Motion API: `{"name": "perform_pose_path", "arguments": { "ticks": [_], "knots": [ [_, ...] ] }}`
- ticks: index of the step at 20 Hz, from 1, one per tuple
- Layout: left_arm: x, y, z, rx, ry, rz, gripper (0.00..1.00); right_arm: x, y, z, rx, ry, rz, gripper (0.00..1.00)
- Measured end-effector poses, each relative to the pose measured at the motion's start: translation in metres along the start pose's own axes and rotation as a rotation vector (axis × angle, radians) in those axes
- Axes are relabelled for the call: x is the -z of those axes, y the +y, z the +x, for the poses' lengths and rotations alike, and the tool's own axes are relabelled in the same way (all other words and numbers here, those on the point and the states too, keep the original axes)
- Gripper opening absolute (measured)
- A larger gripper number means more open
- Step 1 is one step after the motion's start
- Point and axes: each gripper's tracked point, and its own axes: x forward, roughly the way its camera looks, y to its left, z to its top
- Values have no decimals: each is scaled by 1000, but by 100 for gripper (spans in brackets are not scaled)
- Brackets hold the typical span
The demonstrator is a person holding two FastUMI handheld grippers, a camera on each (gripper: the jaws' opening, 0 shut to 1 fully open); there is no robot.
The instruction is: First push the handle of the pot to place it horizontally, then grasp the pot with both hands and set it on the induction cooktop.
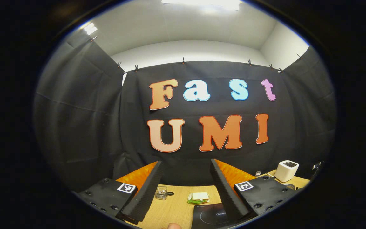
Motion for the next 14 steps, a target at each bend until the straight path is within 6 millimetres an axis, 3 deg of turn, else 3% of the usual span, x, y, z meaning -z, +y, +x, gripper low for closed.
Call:
{"name": "perform_pose_path", "arguments": {
  "ticks": [6, 14],
  "knots": [
    [-1, 2, 5, -12, -3, 6, 100, -13, -26, 22, 63, 0, -2, 0],
    [0, -4, 18, -21, -1, 20, 99, -32, -39, 42, 66, 27, 43, 0]
  ]
}}
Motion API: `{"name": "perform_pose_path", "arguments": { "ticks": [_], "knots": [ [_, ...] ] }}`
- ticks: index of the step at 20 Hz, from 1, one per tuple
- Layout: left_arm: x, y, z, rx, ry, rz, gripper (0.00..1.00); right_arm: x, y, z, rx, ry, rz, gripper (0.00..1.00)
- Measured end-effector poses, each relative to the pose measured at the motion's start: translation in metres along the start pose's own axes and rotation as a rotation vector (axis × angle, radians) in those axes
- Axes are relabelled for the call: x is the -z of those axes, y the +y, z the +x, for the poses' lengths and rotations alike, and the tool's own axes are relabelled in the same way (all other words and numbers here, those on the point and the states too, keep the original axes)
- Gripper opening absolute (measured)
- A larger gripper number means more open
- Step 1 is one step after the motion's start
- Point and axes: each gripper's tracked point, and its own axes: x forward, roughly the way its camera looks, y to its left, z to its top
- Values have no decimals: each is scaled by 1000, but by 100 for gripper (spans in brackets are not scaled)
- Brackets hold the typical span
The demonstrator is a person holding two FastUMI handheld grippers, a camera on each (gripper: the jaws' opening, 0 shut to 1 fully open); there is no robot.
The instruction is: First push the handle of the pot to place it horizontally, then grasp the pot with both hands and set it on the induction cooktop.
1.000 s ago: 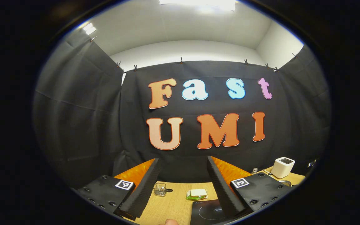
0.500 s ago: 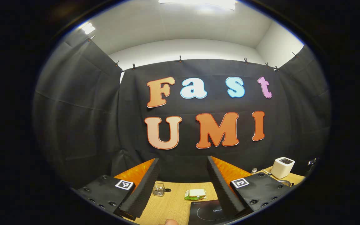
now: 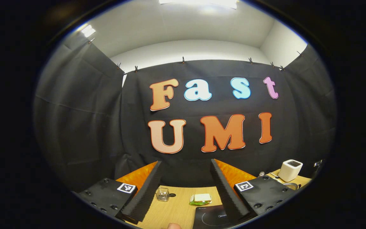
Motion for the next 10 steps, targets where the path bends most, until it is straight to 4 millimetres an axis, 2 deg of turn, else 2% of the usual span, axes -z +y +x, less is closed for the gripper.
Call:
{"name": "perform_pose_path", "arguments": {
  "ticks": [10],
  "knots": [
    [10, -6, 22, 2, 23, -4, 98, -25, -5, 26, -12, 14, 17, 0]
  ]
}}
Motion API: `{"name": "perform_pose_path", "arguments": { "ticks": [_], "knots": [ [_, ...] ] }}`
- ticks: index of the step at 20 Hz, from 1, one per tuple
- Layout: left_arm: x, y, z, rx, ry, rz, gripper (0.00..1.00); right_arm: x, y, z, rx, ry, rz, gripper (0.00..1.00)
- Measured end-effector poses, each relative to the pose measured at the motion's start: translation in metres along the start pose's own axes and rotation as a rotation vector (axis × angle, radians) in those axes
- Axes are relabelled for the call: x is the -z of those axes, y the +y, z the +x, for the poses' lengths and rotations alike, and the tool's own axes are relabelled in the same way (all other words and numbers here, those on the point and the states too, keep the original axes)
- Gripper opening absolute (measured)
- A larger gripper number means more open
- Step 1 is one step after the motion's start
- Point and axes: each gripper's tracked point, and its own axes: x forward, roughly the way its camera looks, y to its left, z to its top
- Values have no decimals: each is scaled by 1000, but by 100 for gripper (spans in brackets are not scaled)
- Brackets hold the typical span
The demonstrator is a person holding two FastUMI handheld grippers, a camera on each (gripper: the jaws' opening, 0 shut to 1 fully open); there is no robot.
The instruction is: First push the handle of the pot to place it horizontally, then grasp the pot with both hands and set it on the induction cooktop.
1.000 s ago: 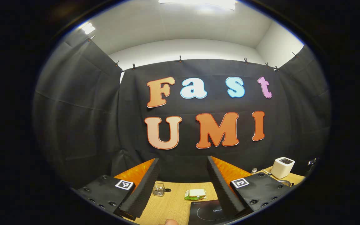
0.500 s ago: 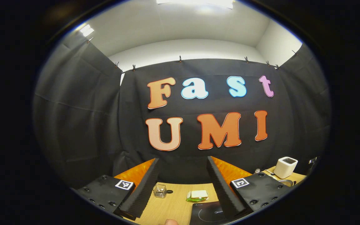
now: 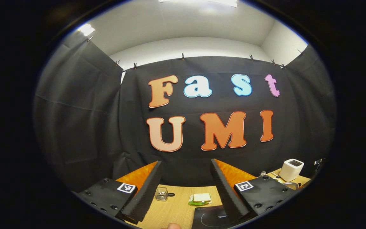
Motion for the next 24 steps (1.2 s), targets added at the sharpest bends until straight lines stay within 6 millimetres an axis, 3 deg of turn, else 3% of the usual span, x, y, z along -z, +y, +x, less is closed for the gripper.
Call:
{"name": "perform_pose_path", "arguments": {
  "ticks": [15, 22, 24],
  "knots": [
    [11, -10, 14, 11, 26, -2, 98, -45, 7, 36, 6, -9, -28, 0],
    [22, -18, 27, 5, 44, 10, 100, -54, 12, 43, -11, 5, -24, 0],
    [28, -30, 33, 11, 47, 11, 100, -55, 2, 38, 21, -2, -31, 0]
  ]
}}
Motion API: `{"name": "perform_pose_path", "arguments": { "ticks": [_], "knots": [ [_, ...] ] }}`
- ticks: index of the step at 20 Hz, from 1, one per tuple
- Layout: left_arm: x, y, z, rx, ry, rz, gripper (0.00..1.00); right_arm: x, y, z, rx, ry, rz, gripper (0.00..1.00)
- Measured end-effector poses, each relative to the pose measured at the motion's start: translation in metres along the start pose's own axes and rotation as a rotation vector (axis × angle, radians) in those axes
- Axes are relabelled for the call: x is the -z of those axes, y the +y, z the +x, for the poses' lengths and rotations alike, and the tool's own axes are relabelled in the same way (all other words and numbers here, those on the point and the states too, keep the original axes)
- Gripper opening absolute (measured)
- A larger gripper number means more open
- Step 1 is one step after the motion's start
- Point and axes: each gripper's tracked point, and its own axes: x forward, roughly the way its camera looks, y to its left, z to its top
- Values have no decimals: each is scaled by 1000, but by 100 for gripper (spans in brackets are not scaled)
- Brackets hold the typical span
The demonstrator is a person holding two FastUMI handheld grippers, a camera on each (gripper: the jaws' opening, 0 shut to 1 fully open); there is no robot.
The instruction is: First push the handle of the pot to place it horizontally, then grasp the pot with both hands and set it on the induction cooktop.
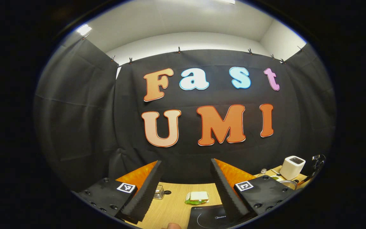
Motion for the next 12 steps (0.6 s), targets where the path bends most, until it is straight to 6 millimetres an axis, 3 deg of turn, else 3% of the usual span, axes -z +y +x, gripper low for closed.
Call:
{"name": "perform_pose_path", "arguments": {
  "ticks": [3, 6, 10, 12],
  "knots": [
    [26, -37, 9, 61, 40, -21, 100, -14, -22, -17, 53, -53, 21, 0],
    [59, -77, 21, 109, 79, -49, 100, -31, -27, -39, 36, -124, 58, 0],
    [118, -149, 26, 194, 158, -93, 98, -49, -17, -67, -19, -223, 64, 0],
    [153, -190, 23, 243, 215, -115, 98, -59, -2, -76, -67, -275, 23, 3]
  ]
}}
